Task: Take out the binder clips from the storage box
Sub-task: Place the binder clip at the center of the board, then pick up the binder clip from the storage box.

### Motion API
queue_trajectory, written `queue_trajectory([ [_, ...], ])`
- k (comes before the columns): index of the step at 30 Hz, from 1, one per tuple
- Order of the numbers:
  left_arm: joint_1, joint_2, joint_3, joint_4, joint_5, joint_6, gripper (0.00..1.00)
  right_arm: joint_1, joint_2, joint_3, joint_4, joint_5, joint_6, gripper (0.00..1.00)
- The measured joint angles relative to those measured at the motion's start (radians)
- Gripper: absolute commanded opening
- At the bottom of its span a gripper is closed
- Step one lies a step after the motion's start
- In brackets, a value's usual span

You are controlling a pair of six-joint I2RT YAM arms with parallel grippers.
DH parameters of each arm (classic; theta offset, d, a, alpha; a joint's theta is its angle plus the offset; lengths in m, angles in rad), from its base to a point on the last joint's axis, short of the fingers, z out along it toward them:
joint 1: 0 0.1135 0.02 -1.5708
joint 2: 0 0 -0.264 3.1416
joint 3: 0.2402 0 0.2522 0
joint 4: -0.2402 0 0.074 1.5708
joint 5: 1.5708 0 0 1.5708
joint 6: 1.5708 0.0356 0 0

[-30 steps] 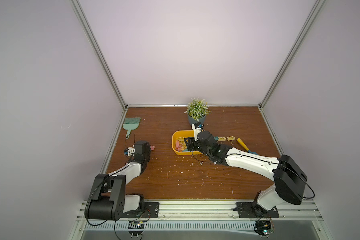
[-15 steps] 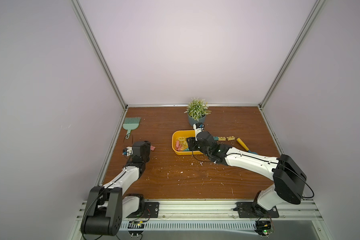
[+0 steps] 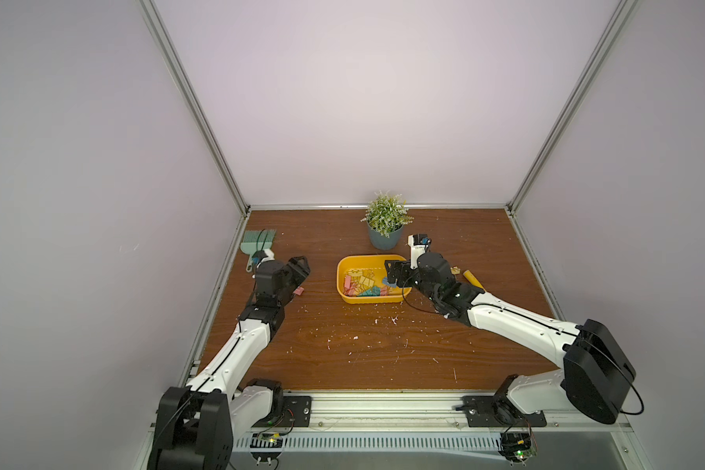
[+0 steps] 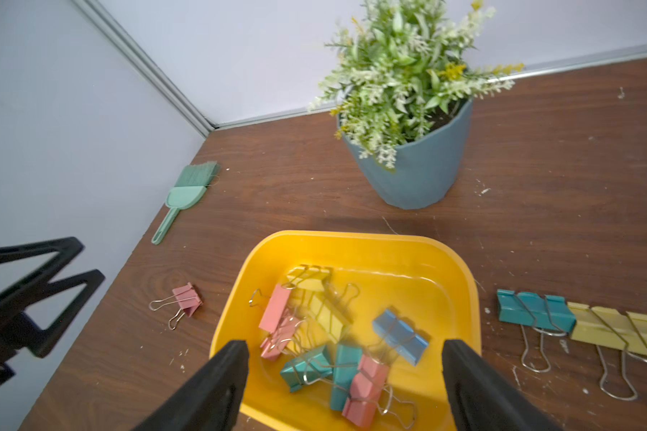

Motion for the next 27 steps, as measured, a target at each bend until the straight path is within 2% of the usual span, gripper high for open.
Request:
queue_trajectory([
  [6,-0.255,0.257,0.292,-0.074,0.077,0.217,0.57,-0.085,0.016,-0.021,-0.043,-0.074,0.068,0.85],
  [11,-0.368,0.418,0.387,-0.118,0.114,0.263,0.54,-0.087,-0.006,-0.087,-0.047,-0.081,0.112,0.85],
  [17,-0.418,0.520,0.397,-0.134,0.137,0.214,0.44,-0.087,-0.039,-0.126,-0.051,-0.075,0.138,0.85],
  [27,-0.423,0.623,0.405,-0.117,0.160,0.003,0.45,-0.087,-0.064,-0.126,-0.056,-0.032,0.164,0.85],
])
